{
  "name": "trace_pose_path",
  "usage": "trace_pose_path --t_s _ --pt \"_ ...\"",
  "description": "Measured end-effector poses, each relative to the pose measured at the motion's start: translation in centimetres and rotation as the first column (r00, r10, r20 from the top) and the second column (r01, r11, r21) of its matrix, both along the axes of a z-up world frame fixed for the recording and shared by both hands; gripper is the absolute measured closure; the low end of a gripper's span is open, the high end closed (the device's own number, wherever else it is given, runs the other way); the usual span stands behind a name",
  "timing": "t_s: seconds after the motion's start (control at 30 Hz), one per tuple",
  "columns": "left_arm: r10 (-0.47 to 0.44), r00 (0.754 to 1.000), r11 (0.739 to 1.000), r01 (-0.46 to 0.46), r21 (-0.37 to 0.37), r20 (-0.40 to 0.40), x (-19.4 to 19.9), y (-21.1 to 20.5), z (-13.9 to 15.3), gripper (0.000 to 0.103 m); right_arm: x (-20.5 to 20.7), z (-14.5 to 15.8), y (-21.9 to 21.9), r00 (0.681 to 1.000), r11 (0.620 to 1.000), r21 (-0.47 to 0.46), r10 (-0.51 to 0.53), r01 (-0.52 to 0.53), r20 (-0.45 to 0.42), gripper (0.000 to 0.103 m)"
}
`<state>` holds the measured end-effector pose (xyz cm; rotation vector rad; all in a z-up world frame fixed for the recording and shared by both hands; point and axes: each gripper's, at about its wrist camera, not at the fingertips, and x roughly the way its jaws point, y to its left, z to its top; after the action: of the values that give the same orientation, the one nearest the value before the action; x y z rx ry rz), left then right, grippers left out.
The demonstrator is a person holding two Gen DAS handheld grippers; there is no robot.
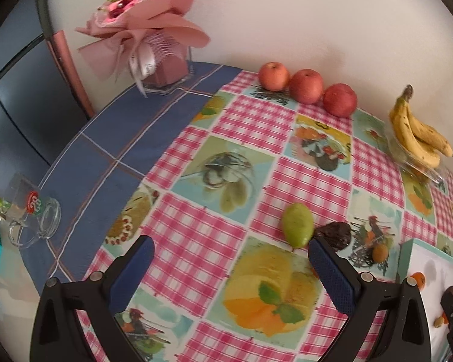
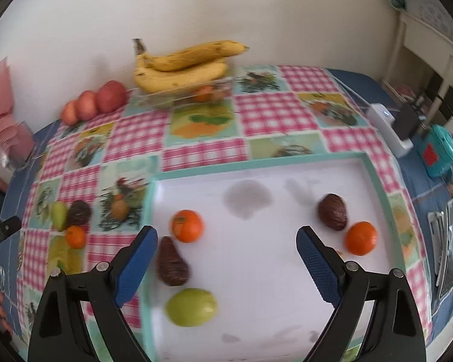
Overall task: Organize fruits
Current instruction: 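Withdraw both open tools from the tray back toward the remaining fruits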
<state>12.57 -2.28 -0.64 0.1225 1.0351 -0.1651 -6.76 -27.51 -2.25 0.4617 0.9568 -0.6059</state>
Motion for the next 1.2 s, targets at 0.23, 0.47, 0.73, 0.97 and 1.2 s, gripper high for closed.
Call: trace_pose_path --t_s 0.23,0.47,0.73,0.97,1.2 --pt "0.034 0.999 0.999 -0.034 -0.019 0.003 0.5 1.6 0.4 0.0 2.3 0.3 2.6 0.998 0.998 0.015 0.064 -0.064 0.01 0.01" --pt "0.039 0.999 0.999 -0.039 -0.028 0.0 0.8 1.9 0.4 0.0 4.0 0.5 4.7 0.993 0.993 0.018 0.114 -0.115 0.023 0.01" --pt "0.01 0.999 0.999 -0.011 -0.045 -0.044 1.5 0.9 -0.6 0.0 5.4 0.1 5.8 0.99 0.99 0.003 0.142 -0.142 0.014 0.01" --pt "-0.009 0.996 0.997 0.003 -0.075 -0.088 2.5 0.6 -1.7 0.0 6.4 -1.1 5.6 0.99 0.989 0.029 0.143 -0.143 0.007 0.01" --pt "-0.061 0.991 0.994 0.05 -0.096 -0.116 3.0 -0.4 -2.6 0.0 7.2 -1.7 5.4 0.99 0.989 0.059 0.136 -0.137 0.033 0.01"
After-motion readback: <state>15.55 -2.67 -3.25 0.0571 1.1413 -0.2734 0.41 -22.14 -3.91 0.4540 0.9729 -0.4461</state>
